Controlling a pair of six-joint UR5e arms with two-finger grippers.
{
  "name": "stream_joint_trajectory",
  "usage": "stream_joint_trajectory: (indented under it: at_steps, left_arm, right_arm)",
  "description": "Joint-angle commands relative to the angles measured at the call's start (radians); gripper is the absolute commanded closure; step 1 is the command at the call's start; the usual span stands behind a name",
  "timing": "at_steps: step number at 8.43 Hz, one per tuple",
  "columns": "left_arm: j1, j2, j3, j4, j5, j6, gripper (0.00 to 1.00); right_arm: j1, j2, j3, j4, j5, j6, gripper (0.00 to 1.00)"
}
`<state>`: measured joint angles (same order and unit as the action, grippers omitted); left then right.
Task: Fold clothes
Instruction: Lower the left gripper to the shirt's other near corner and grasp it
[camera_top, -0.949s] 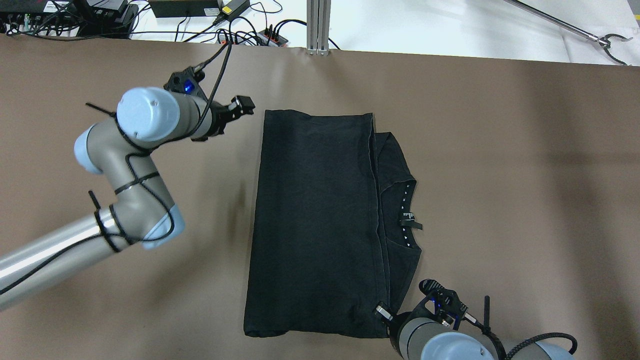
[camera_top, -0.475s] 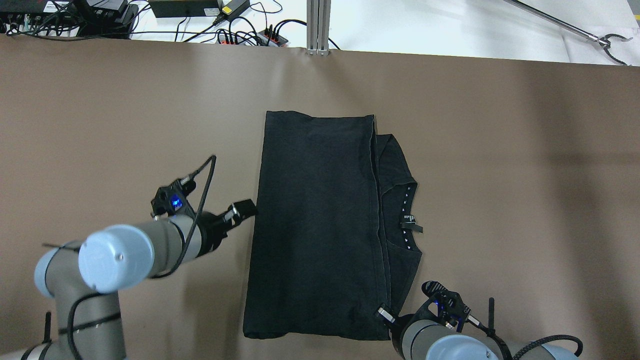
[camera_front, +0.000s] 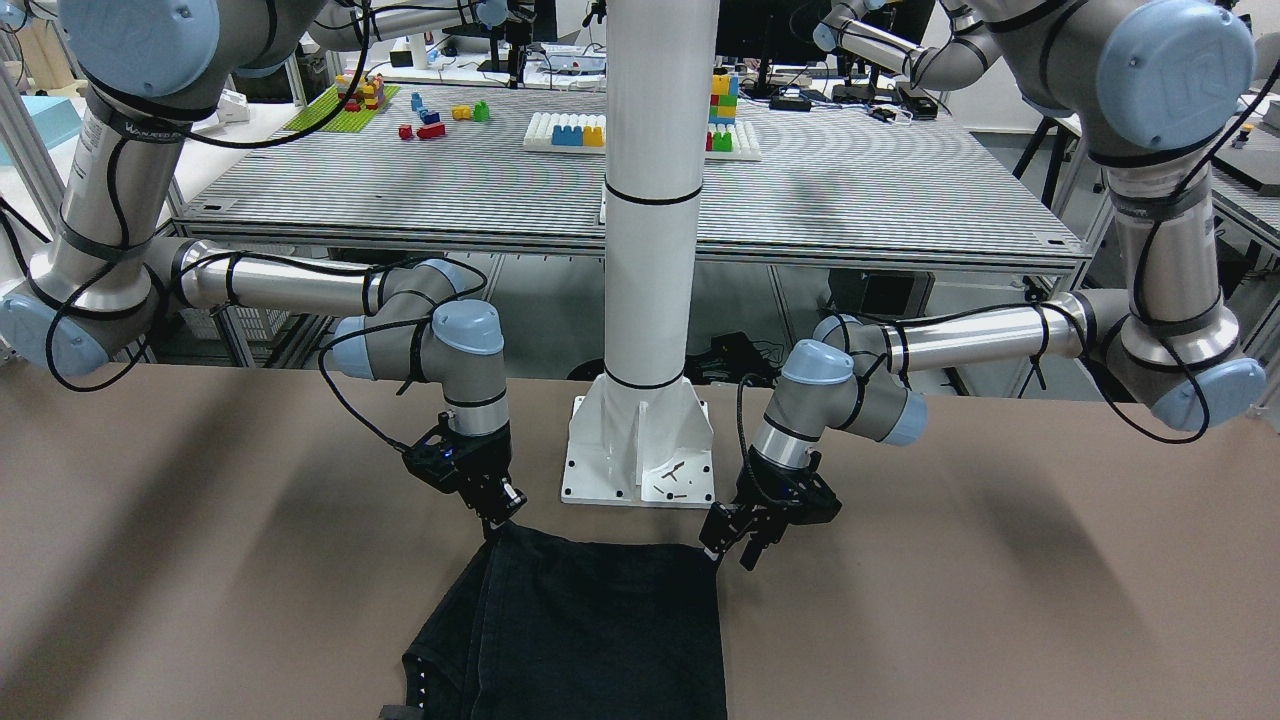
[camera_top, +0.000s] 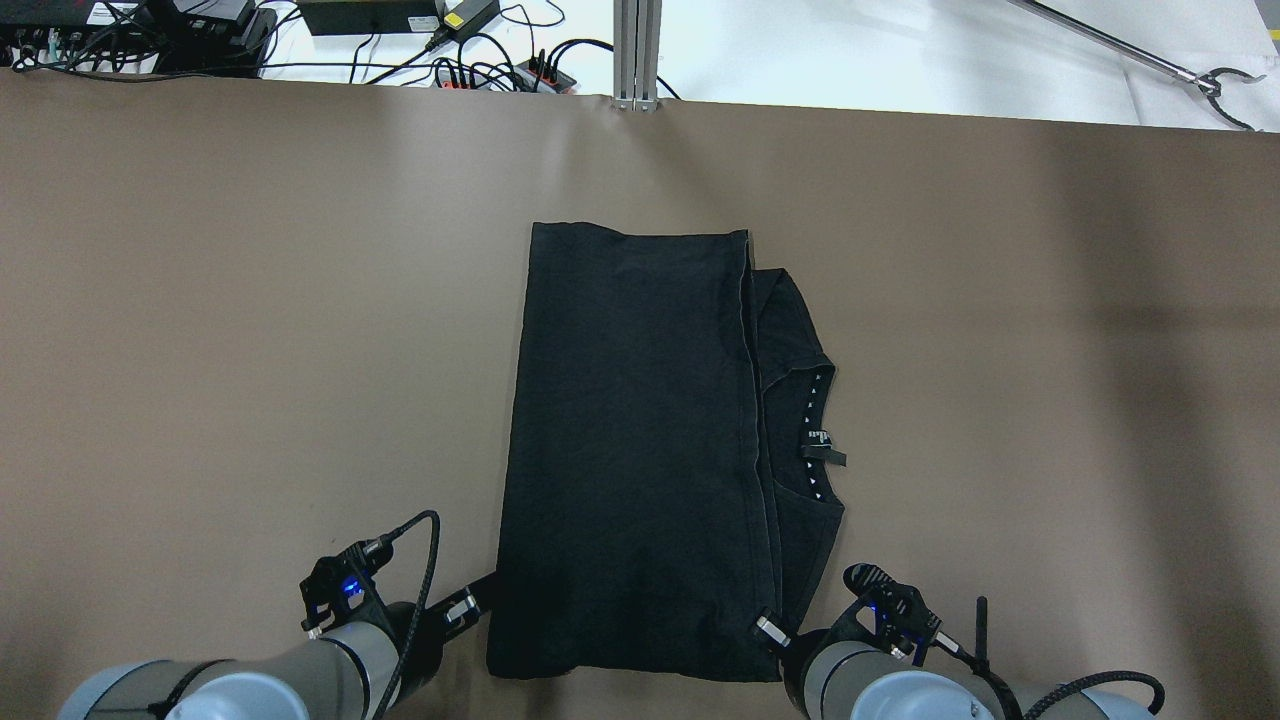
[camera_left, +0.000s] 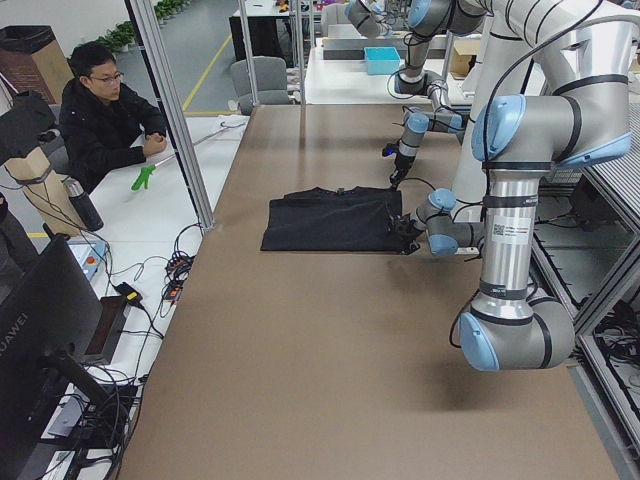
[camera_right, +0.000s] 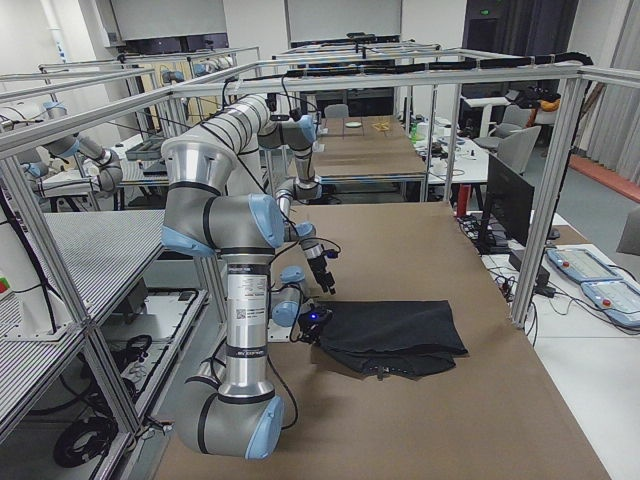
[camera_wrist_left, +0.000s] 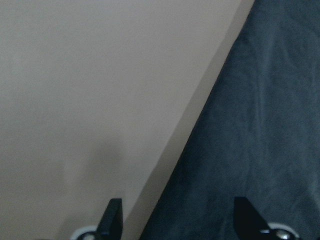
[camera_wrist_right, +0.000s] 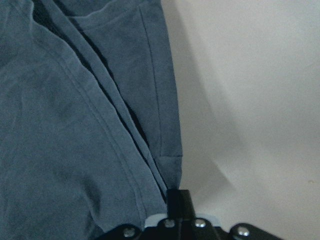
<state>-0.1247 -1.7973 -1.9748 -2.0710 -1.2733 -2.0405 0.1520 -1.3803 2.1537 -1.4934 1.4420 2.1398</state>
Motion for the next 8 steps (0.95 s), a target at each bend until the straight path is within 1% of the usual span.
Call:
stream_joint_trajectory:
  at_steps: [1,4,6,7,8]
  left_arm:
    - [0.095,0.016,0.01,0.0,0.023,-0.035,0.34]
    - [0.105,-0.008,0.031,0.0,0.031,-0.035,0.44]
    - [0.105,-0.014,0.051,-0.001,0.031,-0.035,0.46]
    - [0.105,-0.014,0.051,-0.001,0.029,-0.035,0.57]
    - [0.105,-0.019,0.054,-0.001,0.029,-0.035,0.63]
  right_arm:
    - [0.0,0.001,-0.001,0.001,-0.002,0.0,1.0]
    - [-0.002,0.0,-0.003,0.001,-0.005,0.002,1.0]
    - [-0.002,-0.002,-0.005,0.001,-0.006,0.002,1.0]
    - [0.0,-0.002,-0.008,0.001,-0.006,0.002,1.0]
    - [0.0,-0.002,-0.008,-0.001,-0.006,0.002,1.0]
